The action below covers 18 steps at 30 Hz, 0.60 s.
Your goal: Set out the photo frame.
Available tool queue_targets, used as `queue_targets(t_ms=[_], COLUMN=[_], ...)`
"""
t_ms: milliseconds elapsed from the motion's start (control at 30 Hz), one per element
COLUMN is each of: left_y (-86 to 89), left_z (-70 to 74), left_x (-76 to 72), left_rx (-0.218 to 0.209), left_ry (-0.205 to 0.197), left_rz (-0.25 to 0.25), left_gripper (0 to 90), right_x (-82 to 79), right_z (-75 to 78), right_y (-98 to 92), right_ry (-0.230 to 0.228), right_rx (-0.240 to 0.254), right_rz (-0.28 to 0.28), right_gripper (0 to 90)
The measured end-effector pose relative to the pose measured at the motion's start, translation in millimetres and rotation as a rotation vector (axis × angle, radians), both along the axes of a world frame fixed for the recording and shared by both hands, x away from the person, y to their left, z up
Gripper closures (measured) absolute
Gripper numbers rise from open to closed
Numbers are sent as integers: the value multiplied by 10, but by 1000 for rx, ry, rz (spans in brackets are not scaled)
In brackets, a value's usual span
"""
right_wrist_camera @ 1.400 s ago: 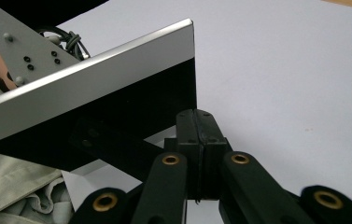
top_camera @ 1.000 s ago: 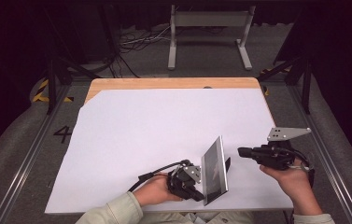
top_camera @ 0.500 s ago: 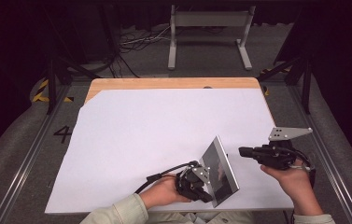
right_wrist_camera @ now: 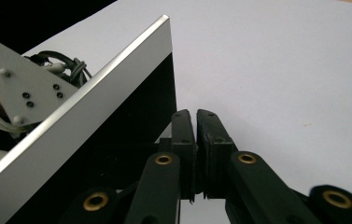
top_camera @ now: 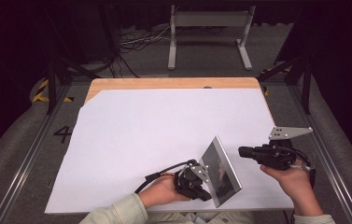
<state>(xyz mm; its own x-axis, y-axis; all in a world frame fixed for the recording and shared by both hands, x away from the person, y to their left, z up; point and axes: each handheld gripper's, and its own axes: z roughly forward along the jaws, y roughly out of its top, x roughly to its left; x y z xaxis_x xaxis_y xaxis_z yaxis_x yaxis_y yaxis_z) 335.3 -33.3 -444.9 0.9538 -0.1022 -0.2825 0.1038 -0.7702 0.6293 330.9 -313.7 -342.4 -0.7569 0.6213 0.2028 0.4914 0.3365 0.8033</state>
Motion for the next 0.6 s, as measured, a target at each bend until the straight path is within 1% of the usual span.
queue_targets(t_ms=[33,67,167,233,300,367,400,467,600], left_y=[58,58,184,242,320,403,403,528,735], left_z=[19,19,81,109,138,165,165,196,246], left_x=[28,28,79,103,129,153,153,189,261], left_rx=[-5,-5,-27,-33,-43,-43,-43,-48,-81], left_ry=[-1,-1,-1,-12,-17,-30,-30,-40,-47], left_rz=[17,17,52,62,84,106,106,137,205], left_gripper=[881,879,870,864,853,843,837,834,811], right_x=[-2,-2,-9,-14,-18,-21,-22,-22,-24], right_z=[3,3,22,30,46,59,66,76,133], right_y=[0,0,-1,3,8,12,12,10,-2], right_ry=[0,0,2,0,-1,-3,1,8,11], right_rx=[1,1,6,7,6,3,6,11,24], right_rz=[0,0,-4,-5,-7,-11,-14,-15,-24], right_gripper=[847,847,836,830,822,810,801,797,773])
